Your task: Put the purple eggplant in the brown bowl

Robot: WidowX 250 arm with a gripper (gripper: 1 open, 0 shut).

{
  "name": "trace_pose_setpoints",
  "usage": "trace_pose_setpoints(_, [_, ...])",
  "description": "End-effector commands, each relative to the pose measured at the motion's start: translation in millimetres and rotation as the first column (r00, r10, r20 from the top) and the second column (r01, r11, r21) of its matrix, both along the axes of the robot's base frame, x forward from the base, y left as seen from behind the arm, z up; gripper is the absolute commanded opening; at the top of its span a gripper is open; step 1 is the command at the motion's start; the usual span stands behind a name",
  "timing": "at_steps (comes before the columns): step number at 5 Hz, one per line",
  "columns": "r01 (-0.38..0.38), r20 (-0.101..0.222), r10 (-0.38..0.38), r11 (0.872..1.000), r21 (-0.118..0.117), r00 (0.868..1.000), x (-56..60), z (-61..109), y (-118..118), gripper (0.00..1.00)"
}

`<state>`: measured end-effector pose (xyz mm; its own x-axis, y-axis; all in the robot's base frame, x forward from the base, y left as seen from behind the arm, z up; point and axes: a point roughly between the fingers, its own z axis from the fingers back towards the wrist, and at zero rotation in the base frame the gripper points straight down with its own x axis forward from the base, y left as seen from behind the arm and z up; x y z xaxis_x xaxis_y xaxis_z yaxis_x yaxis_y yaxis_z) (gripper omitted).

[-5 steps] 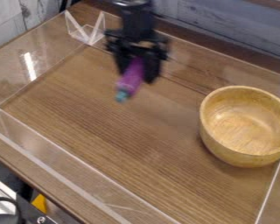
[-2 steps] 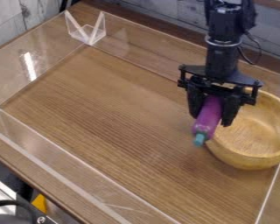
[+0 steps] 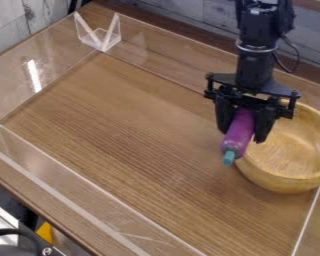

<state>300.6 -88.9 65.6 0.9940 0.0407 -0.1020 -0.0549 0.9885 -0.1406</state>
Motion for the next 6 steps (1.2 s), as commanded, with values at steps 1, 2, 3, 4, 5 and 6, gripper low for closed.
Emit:
trace_pose_setpoints(1, [0.0, 0.079, 0.001, 1.0, -0.011, 0.997, 11.2, 23.1, -10.6, 0.0])
trace_pose_setpoints(2, [0.012, 0.083, -0.011, 1.0, -0.013, 0.997, 8.9, 23.7, -21.3, 0.0])
trace_pose_setpoints(3, [0.023, 0.087, -0.022, 1.0, -0.016, 0.996, 6.2, 24.2, -31.6, 0.0])
trace_pose_setpoints(4, [0.006, 0.088, -0.004, 1.0, -0.017, 0.996, 8.3, 24.5, -28.5, 0.0])
trace_pose_setpoints(5, [-0.013, 0.09, 0.014, 1.0, -0.018, 0.996, 10.4, 24.8, -25.2, 0.0])
trace_pose_setpoints(6, [-0.03, 0.092, 0.032, 0.999, -0.019, 0.995, 11.9, 25.2, -21.9, 0.0])
